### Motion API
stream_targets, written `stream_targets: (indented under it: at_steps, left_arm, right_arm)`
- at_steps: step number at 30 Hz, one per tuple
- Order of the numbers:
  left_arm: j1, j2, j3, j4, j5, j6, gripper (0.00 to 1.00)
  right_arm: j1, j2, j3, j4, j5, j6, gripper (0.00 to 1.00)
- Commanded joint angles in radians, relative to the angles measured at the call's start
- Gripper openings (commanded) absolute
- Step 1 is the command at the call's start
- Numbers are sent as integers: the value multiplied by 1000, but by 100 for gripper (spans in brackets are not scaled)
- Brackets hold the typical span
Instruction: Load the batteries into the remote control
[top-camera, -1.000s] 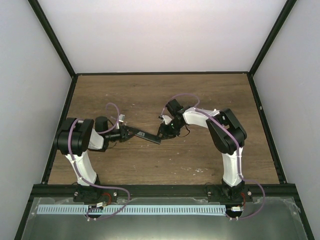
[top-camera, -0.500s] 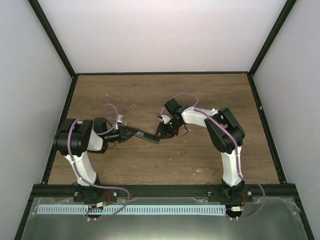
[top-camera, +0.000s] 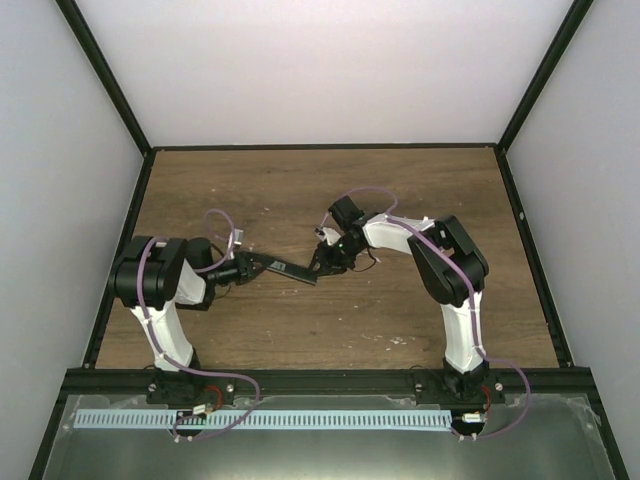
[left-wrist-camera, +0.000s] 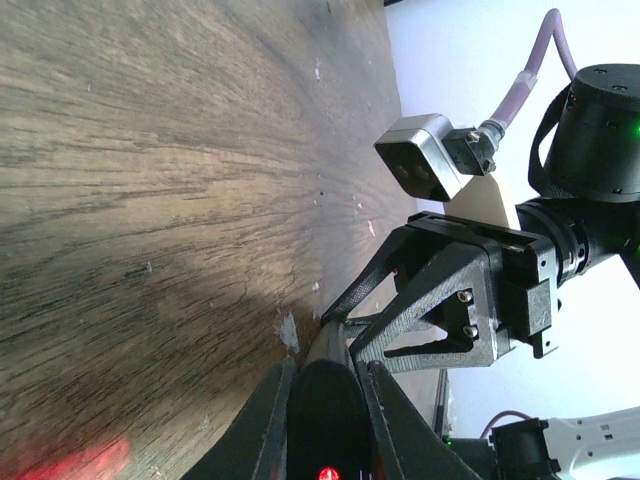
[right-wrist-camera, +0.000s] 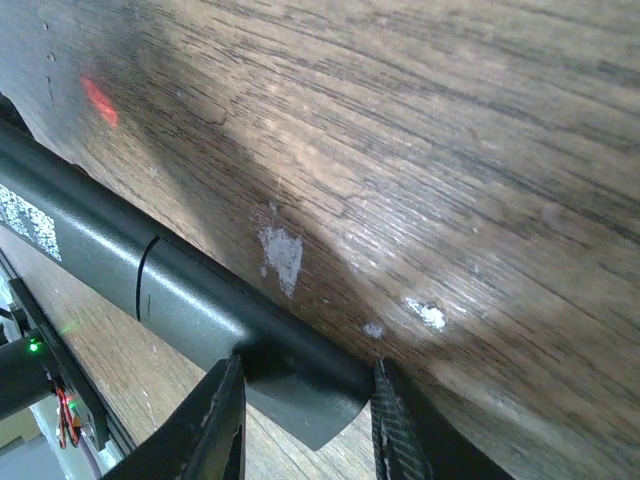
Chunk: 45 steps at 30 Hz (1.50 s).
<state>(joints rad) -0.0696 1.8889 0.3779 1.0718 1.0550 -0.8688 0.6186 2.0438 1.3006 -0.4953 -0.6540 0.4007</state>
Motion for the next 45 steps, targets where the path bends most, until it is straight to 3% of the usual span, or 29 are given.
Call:
stream_targets:
  at_steps: [1,22,27,45]
  left_arm:
    - [-56,19,-8,18,31,19,0]
    - [-112,16,-2,0,28,29,0]
    - [-112,12,-3,-2,23,32,0]
    - [-110,33,12,-5,5,37,0]
  right_arm:
    - [68,97,23,226,-24,-31,26]
    - [102,159,123,283,-63,-69,33]
    - [101,109,70,278,-11,-92,40]
    - [72,-24,-49,191,144,-113,40]
